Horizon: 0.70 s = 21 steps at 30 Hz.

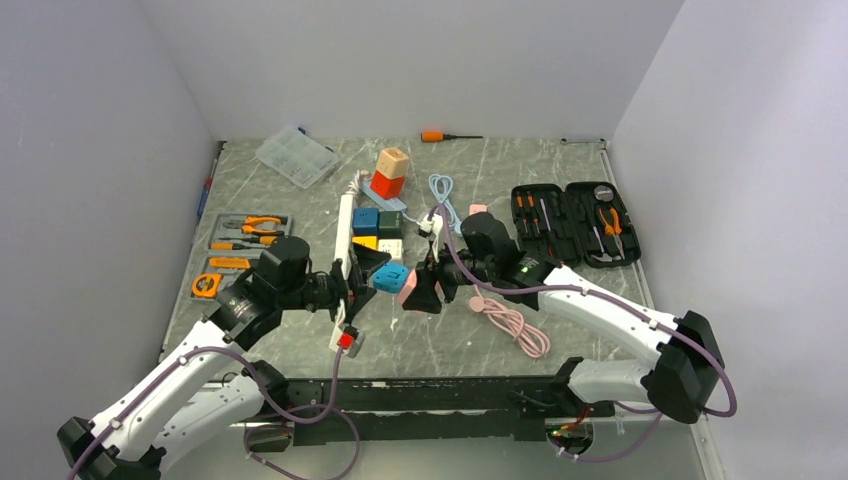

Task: Pull the plug off the socket
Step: Pick up the socket from the center of the board, then remove the plug from the socket.

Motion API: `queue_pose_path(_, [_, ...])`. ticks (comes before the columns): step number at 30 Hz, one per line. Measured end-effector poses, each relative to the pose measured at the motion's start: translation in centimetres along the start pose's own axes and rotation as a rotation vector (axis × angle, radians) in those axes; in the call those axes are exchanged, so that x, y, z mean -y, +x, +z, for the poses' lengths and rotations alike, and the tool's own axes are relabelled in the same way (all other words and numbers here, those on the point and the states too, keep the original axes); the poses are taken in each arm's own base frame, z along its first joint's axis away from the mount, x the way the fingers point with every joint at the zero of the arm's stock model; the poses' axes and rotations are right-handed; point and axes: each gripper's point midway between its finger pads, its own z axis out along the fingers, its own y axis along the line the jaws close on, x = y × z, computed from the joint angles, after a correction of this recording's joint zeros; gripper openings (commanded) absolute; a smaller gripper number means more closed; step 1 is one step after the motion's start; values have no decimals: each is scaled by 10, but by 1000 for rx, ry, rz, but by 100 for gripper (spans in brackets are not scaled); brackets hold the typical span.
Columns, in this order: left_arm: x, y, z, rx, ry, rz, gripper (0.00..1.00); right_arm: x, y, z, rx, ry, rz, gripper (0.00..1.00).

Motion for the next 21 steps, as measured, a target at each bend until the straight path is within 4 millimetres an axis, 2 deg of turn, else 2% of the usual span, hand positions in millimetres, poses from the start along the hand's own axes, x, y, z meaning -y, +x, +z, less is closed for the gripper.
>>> queue_pose_path(4, [1, -2, 5, 14, -13, 66, 89, -6, -3, 3, -13, -43, 13, 0])
queue_pose_path(11, [-4, -4, 12, 28, -28, 106, 60, -12, 1, 6, -37, -79, 36, 0])
queue_pose_path(21, [2, 0, 21, 30, 12, 85, 59, -12, 4, 12, -60, -88, 51, 0])
